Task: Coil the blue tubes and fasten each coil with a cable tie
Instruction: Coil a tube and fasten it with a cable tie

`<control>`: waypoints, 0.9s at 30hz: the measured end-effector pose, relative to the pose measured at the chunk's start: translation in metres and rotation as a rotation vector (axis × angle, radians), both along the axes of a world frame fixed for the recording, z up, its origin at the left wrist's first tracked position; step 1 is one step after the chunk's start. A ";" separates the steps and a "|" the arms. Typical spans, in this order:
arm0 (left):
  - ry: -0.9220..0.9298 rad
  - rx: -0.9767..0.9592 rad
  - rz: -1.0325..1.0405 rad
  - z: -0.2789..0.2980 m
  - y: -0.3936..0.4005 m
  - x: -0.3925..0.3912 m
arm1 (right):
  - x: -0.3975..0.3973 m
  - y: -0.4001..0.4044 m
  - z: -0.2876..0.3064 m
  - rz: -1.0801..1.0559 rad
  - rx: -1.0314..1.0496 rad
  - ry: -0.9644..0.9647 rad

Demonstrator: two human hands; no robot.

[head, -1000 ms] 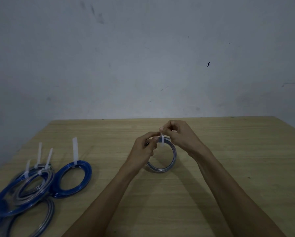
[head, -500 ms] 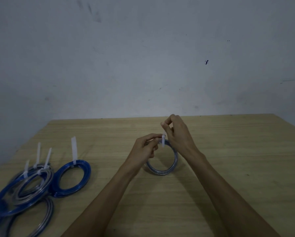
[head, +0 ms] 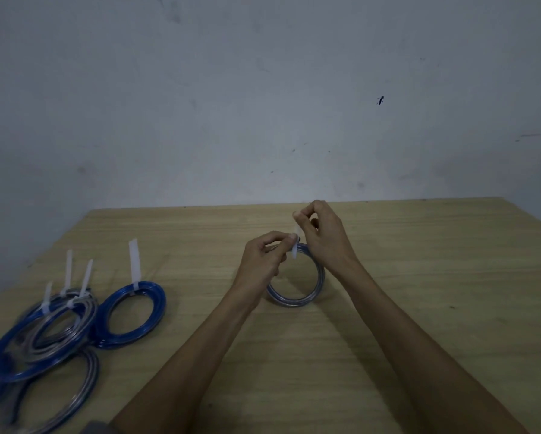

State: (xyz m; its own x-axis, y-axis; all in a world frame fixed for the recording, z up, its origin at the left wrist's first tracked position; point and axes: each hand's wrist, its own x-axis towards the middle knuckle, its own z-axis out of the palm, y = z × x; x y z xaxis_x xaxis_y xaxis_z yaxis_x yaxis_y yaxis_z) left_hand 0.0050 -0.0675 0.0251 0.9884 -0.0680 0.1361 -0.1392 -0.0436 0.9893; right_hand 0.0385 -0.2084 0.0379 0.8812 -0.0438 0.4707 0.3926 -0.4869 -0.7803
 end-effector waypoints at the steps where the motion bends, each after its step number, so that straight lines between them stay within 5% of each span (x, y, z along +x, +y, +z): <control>1: -0.002 0.002 -0.014 0.000 0.001 0.000 | 0.001 0.000 0.001 -0.006 0.023 0.010; 20: -0.038 0.131 -0.151 0.004 -0.001 -0.005 | 0.005 -0.013 0.006 -0.102 0.278 0.088; 27: 0.009 -0.045 -0.029 -0.004 0.016 0.000 | -0.006 0.006 0.005 0.146 0.149 0.200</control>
State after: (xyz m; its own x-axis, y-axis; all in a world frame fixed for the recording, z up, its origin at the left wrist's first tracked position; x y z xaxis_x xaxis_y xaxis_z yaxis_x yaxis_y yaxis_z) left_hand 0.0051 -0.0515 0.0214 0.9873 -0.0903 0.1305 -0.1306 0.0045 0.9914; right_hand 0.0325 -0.2028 0.0426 0.9580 0.0347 0.2845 0.2809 -0.3109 -0.9080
